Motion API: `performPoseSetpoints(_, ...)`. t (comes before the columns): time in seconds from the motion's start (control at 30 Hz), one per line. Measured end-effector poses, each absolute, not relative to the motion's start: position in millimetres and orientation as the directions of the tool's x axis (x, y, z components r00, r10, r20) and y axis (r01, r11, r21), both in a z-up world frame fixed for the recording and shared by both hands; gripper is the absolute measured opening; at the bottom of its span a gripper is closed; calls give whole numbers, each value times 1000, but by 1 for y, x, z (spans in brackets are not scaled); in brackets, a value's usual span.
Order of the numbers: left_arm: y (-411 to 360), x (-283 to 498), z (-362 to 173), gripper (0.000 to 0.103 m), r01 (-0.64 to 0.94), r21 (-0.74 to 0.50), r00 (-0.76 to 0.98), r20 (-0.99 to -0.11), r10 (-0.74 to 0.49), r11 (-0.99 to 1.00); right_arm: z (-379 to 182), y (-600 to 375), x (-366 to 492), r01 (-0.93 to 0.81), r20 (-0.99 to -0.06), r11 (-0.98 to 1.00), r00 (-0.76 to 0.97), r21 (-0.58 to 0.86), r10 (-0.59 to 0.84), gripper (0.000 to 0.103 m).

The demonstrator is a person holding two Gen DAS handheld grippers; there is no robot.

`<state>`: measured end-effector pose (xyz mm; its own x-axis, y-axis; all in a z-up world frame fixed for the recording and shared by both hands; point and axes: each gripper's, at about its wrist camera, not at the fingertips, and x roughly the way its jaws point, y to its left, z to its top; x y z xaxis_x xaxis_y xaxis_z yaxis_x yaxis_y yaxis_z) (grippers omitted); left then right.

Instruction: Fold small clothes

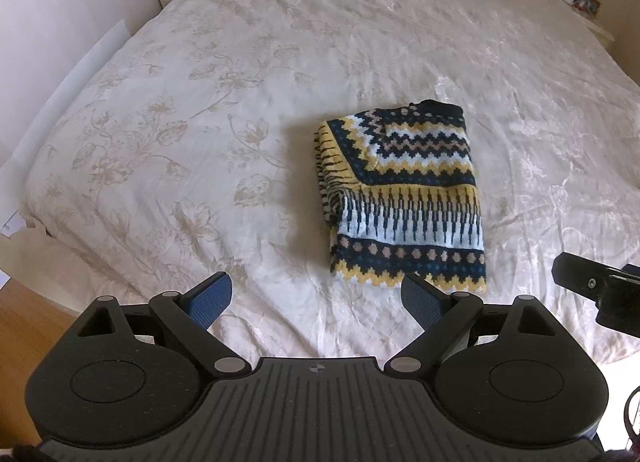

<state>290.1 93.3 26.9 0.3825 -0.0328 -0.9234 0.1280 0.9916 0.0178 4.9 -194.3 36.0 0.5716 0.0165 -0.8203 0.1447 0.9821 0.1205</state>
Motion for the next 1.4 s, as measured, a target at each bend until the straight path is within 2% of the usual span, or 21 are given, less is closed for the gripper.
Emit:
performPoseSetpoints(0.57,90,286,26,93,124,17,368,-929,-30,992,35,-194,6,173,-861,982,508,72,-26,102)
performPoseSetpoints(1.4,89,294,20,93,128,24,346,-938,-22,992,31,-196,15,193,-882,978,471,77,-23,102)
